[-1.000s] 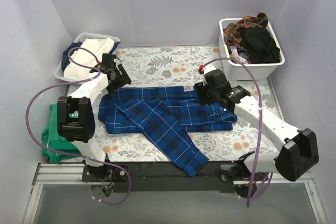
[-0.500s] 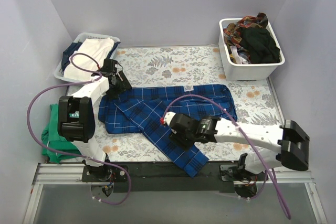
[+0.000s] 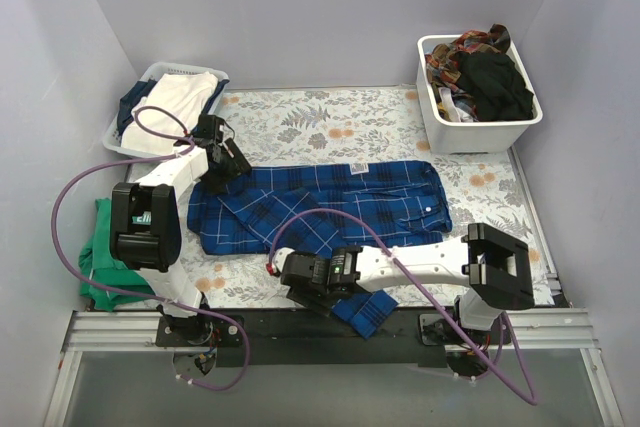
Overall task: Fold and stack the long sleeve shirts
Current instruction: Fold the shirt
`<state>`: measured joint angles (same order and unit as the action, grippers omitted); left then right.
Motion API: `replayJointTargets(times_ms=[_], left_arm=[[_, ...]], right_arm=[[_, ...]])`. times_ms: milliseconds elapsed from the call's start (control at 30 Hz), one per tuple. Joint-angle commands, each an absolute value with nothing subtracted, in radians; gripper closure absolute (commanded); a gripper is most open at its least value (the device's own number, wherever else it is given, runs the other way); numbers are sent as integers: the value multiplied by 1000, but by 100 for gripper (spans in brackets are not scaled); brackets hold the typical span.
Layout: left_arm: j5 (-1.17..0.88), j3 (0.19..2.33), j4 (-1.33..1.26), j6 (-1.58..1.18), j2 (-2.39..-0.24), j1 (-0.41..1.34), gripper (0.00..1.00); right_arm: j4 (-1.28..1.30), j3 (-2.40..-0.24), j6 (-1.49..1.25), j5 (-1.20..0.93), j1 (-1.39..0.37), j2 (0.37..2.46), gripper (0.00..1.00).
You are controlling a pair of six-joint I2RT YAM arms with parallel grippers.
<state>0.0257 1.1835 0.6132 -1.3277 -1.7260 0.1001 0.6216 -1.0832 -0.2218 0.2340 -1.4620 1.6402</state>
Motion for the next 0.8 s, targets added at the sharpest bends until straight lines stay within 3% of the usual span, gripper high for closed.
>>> replayJointTargets(times_ms=[0,533,767], left_arm=[[2,1166,617,-1351,-1674,98,28],[2,1137,630,-1341,-1648,97,27],[2,1121,635,-1341,-1629,97,27]], right_arm=[[568,-1164,-224,245,-1474,1672,36],[518,-1111,-299,278,-1470,1726,37],[535,-1040,-393,290,-1462,1707,48]])
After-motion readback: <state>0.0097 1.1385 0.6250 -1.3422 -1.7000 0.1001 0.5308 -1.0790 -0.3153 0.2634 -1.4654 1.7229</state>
